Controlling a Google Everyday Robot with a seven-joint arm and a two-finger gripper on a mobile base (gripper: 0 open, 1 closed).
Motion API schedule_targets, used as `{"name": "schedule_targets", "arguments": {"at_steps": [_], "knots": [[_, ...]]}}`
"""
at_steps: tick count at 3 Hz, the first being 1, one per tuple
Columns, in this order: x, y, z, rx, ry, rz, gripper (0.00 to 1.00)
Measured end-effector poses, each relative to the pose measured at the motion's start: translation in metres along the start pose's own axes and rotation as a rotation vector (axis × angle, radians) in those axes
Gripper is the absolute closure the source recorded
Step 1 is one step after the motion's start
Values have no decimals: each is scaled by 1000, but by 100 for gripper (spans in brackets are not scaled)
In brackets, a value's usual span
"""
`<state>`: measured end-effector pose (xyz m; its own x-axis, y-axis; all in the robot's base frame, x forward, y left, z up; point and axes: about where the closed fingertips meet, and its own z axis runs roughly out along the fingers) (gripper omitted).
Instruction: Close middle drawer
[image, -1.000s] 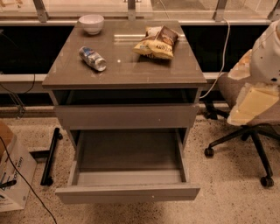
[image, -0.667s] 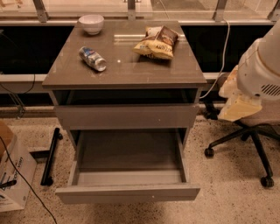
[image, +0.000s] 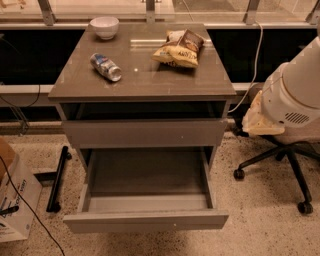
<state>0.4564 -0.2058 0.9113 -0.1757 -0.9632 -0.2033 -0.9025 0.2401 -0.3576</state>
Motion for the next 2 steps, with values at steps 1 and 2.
{"name": "schedule_targets", "arguments": {"at_steps": [1, 2], "knots": [[-4, 6, 13, -14, 12, -7, 100], [-6, 37, 73, -108, 6, 7, 100]]}}
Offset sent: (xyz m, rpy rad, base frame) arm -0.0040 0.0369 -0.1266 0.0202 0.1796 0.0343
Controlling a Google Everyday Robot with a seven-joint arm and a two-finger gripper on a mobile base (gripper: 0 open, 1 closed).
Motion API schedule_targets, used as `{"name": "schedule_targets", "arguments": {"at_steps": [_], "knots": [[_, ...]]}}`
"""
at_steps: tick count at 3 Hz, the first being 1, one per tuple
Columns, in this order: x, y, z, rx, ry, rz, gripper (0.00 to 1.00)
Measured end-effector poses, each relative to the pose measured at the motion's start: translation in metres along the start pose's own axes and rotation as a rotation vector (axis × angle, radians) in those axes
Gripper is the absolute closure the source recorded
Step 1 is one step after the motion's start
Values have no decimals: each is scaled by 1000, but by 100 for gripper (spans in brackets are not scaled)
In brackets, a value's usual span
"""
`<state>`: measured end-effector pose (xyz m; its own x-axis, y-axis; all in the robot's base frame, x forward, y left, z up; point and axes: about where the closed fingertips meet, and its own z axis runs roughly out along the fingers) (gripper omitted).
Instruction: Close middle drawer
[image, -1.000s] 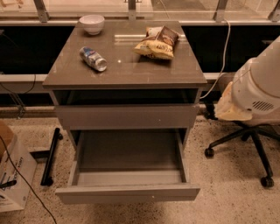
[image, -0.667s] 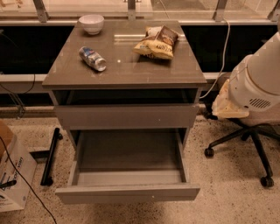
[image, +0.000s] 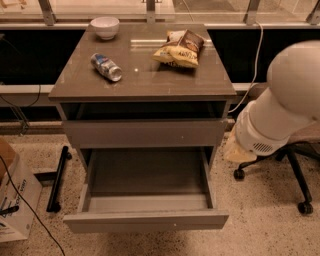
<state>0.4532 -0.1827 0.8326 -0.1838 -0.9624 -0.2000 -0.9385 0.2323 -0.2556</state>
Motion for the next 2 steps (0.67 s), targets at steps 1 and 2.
{"name": "schedule_targets", "arguments": {"at_steps": [1, 2], "knots": [[8, 27, 62, -89, -26, 42, 100], [17, 47, 102, -135, -56, 77, 100]]}}
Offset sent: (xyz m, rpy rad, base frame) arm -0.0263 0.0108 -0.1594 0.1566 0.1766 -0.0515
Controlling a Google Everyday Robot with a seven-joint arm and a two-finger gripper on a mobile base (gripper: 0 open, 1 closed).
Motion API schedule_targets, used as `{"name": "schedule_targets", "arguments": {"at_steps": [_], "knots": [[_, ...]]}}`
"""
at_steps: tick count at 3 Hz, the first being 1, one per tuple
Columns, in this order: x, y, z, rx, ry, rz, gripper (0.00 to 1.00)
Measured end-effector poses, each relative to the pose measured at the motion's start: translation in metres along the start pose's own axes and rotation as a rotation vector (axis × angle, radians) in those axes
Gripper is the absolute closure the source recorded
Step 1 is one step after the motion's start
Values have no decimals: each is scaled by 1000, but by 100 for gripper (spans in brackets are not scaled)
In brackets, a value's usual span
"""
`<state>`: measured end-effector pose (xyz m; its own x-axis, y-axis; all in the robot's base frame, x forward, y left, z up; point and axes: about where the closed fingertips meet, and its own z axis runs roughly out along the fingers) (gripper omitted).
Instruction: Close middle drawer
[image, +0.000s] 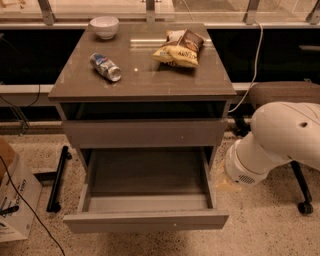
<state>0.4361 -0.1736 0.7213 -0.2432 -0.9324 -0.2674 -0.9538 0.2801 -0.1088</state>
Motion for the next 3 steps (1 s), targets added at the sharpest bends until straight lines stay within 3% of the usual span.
{"name": "schedule_targets", "arguments": {"at_steps": [2, 3], "knots": [[-1, 1, 8, -6, 24, -5, 100], [3, 7, 40, -36, 42, 9, 100]]}}
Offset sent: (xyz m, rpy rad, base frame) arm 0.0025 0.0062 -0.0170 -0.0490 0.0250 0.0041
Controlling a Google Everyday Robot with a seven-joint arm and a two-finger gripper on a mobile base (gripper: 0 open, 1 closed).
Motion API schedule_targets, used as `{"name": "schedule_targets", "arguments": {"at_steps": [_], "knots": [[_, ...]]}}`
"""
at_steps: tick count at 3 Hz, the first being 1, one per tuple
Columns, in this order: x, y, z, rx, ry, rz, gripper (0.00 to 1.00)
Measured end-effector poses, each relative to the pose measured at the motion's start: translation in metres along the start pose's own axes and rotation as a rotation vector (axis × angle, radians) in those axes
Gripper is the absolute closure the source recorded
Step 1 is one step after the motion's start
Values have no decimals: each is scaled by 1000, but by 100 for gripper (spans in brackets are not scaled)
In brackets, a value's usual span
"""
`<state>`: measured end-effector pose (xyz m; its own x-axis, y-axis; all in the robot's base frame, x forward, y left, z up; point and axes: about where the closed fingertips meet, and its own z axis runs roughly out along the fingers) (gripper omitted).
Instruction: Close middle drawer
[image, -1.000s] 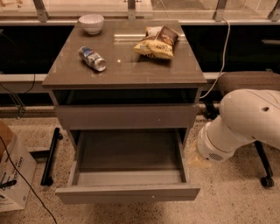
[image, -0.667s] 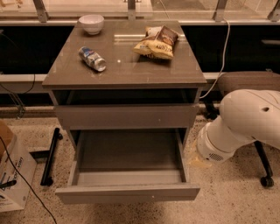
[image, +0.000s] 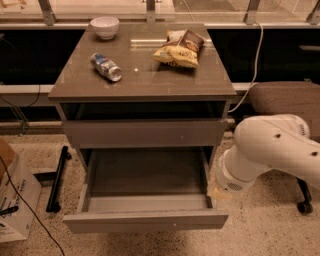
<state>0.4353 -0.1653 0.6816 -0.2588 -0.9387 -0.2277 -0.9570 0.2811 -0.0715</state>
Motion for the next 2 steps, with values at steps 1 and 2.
{"name": "schedule_targets", "arguments": {"at_steps": [1, 2], "knots": [[14, 5, 37, -26, 11, 44, 100], [26, 12, 75, -67, 19, 70, 100]]}}
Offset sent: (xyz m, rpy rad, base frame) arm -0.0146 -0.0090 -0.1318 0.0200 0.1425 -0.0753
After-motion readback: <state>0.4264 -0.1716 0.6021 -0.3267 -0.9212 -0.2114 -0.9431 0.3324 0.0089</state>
